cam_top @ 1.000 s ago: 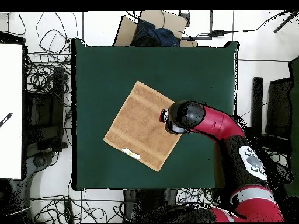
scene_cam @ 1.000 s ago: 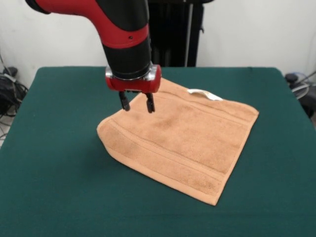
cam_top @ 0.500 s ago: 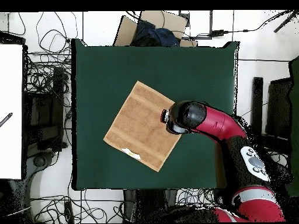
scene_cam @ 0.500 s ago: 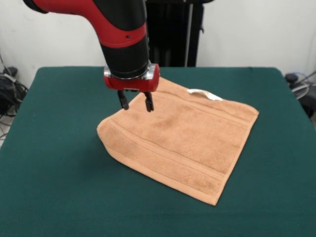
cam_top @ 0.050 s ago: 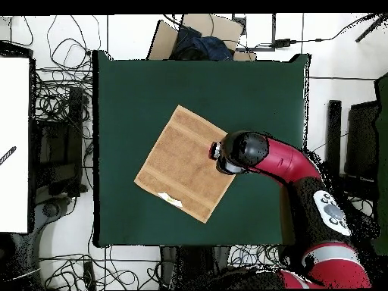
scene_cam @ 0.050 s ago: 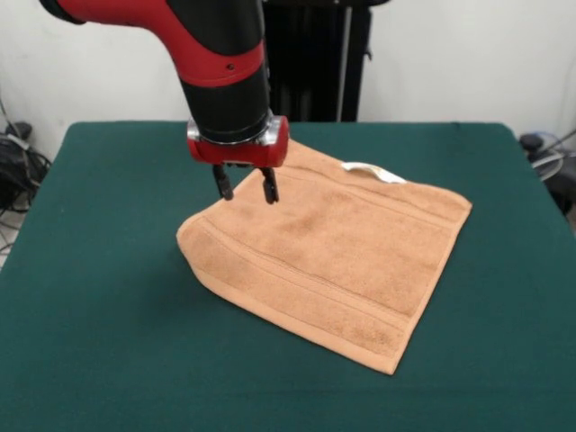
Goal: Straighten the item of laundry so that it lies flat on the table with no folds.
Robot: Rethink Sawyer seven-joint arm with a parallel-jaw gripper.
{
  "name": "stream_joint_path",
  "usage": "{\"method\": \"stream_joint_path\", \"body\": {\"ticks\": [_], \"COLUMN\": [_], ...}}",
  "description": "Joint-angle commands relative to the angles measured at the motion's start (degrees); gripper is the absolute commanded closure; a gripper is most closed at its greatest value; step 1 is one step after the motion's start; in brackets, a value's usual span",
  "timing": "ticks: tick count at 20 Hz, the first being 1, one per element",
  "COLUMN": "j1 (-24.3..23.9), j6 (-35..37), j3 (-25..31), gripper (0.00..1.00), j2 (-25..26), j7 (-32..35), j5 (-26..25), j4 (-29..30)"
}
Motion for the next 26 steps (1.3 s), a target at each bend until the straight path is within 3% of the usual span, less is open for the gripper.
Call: {"method": "stream_joint_path", "body": {"ticks": [1, 17, 26], "j1": [-0.42, 0.93, 1.66], "j6": [-0.72, -1.97, -2.59], "j3": [5.57, 4.31, 3.73], "gripper": [0.0, 0.0, 0.0], "j2": [-0.63, -3.34, -7.36], "j7": [-4.73, -1.82, 1.21], "j5": [-4.49, -5.05, -4.49], "j4": [1.91, 4.2, 7.71]}}
